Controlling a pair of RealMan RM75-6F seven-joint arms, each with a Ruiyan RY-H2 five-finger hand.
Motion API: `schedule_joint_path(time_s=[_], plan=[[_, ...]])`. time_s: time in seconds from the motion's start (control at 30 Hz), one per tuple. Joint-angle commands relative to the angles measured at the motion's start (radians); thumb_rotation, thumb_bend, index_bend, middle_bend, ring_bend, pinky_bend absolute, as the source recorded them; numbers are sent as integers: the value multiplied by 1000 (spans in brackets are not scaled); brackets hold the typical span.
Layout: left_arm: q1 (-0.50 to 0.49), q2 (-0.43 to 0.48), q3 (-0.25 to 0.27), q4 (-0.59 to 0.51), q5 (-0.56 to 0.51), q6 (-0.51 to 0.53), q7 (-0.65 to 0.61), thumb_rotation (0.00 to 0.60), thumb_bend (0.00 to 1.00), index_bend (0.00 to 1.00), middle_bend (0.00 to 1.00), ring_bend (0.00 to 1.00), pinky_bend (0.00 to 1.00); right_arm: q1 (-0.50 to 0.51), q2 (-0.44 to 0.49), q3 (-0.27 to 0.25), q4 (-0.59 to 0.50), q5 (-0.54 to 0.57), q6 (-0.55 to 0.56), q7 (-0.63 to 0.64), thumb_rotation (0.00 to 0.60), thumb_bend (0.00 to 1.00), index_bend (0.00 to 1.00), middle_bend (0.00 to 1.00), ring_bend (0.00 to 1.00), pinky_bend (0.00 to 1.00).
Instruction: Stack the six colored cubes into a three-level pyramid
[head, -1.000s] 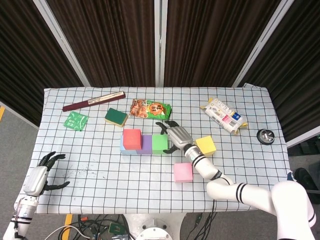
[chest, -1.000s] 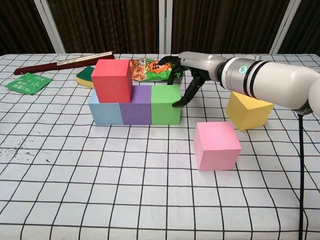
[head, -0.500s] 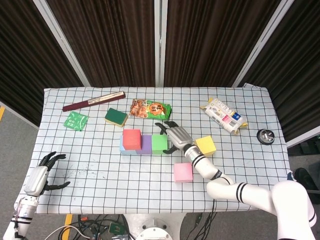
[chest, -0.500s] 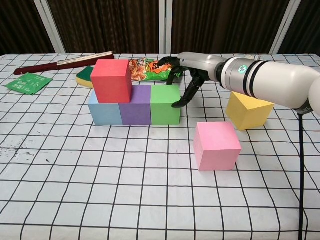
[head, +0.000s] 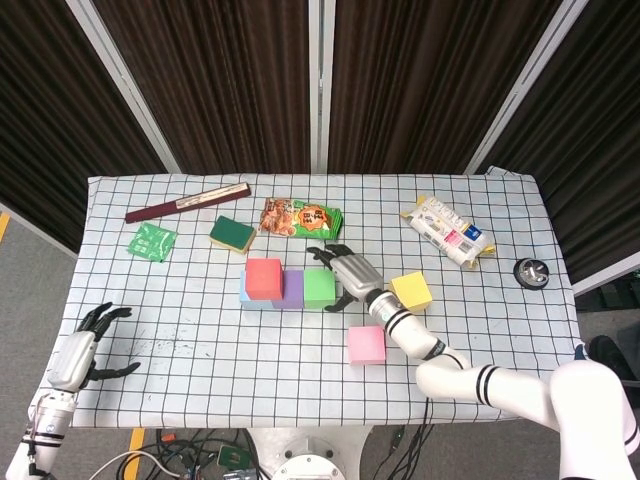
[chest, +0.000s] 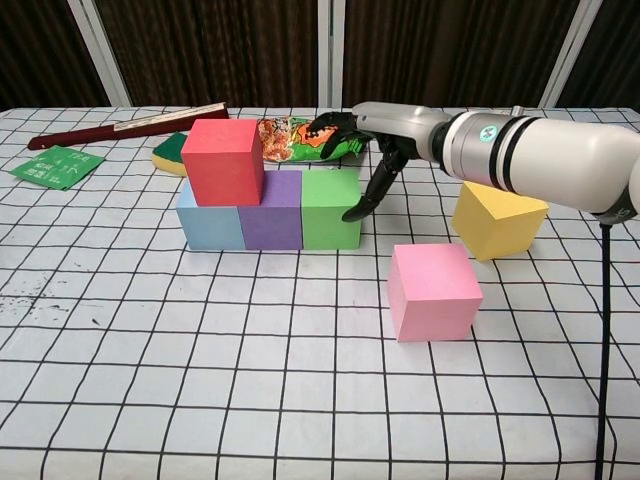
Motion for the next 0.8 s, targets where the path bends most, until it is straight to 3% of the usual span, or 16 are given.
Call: schedule_joint_path(time_s=[0.03,0.27,0.4,0.63,0.8], plan=[[1,1,-2,0,-1,2,-2,600,0,192,218,62,92,-7,26,19,-40,-23,23,21,600,2,0,135,0,0],[3,3,-2,0,-2,5,-7,600,0,192,218,62,92,-50,145,63,-228,-66,111,54,600,3,0,138,0,0],[2,1,0,0,-1,3,-8,600,0,192,218,62,92,-94,231,43,-347,-79,157,23,600,2,0,153,0,0],[0,-1,5,0,6,-1,-6,600,0,192,218,62,92,-196,378,-89,-529,-94,219,-104,600,1,0,158,0,0],[-2,-2,7,-7,9,-2,-3,600,0,192,218,62,92,-259,395,-186,-543,-150,260,-155,600,0,0,158,0,0]])
